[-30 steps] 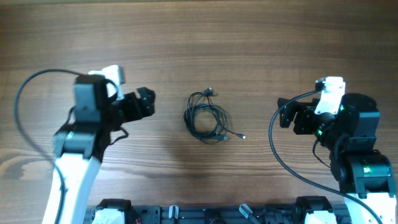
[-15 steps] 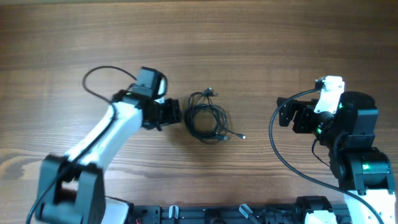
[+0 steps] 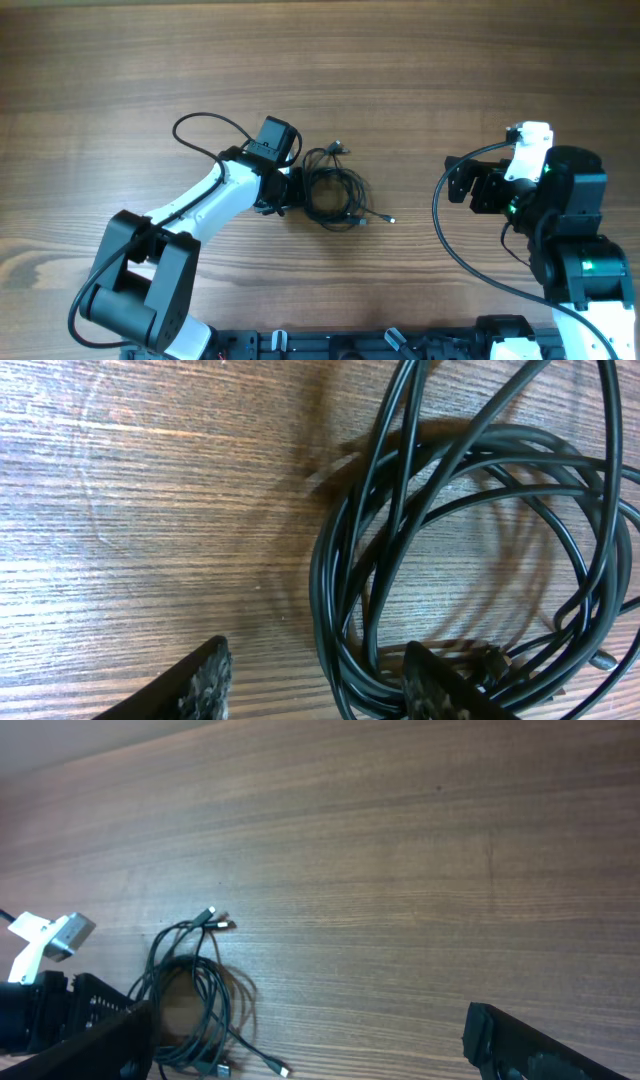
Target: Untangle cables
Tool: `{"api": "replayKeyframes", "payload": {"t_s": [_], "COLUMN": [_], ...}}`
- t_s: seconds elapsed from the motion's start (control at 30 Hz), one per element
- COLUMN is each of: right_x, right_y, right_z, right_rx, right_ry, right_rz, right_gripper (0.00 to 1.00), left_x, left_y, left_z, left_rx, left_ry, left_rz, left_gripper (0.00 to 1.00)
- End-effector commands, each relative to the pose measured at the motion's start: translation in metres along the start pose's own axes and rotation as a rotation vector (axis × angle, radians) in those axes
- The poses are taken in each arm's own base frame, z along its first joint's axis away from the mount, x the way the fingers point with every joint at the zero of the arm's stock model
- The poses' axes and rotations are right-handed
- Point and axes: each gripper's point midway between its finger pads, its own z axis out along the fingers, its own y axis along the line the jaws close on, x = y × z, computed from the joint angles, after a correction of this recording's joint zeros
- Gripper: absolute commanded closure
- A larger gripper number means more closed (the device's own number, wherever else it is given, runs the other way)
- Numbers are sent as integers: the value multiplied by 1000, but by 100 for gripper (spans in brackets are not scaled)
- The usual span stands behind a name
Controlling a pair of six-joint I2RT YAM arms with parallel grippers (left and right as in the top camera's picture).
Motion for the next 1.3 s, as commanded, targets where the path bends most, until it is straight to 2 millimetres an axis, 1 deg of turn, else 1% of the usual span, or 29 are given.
{"api": "replayKeyframes", "payload": {"t_s": [0.0, 0.07, 0.17, 0.2, 0.33, 0.37, 0.43, 0.5, 0.67, 0.73, 0.8, 0.9, 1.03, 1.13, 1.27], "right_x": [-7, -6, -5, -5, -5, -5, -3, 0, 12, 19, 27, 38, 55, 69, 80], "right_y": [3, 2, 1, 1, 1, 1, 3, 6, 14, 20, 26, 30, 38, 50, 66], "right_z": [1, 4, 7, 7, 7, 7, 9, 12, 30, 37, 45, 57, 71, 82, 94], "right_rx": [-14, -12, -10, -10, -10, -10, -24, -45, -112, -156, -202, -246, -279, -301, -331], "right_ry": [-1, 8, 19, 20, 20, 20, 31, 51, 143, 186, 239, 310, 399, 460, 498], "right_rz": [31, 34, 36, 36, 37, 37, 38, 42, 66, 77, 97, 127, 136, 109, 71], "right_gripper": [1, 1, 1, 1, 1, 0, 1, 0, 1, 4, 9, 15, 15, 15, 15], "left_x": [3, 4, 6, 7, 8, 8, 8, 7, -2, -6, -8, -9, -8, -6, -6], "left_y": [-1, 1, 3, 3, 1, 0, -4, -13, -36, -44, -53, -67, -90, -110, -120], "left_z": [7, 11, 15, 15, 16, 15, 12, 7, -17, -27, -37, -47, -59, -67, -72], "left_rx": [-18, -39, -73, -78, -86, -83, -66, -28, 61, 91, 135, 209, 326, 431, 491], "left_ry": [12, 13, 6, 4, 0, 0, 0, -2, -47, -70, -87, -99, -99, -83, -73], "left_rz": [-14, -19, -3, 4, 17, 16, 19, 23, 44, 53, 64, 83, 116, 148, 147], "left_gripper": [47, 48, 52, 57, 91, 96, 96, 96, 96, 96, 96, 96, 96, 96, 96]}}
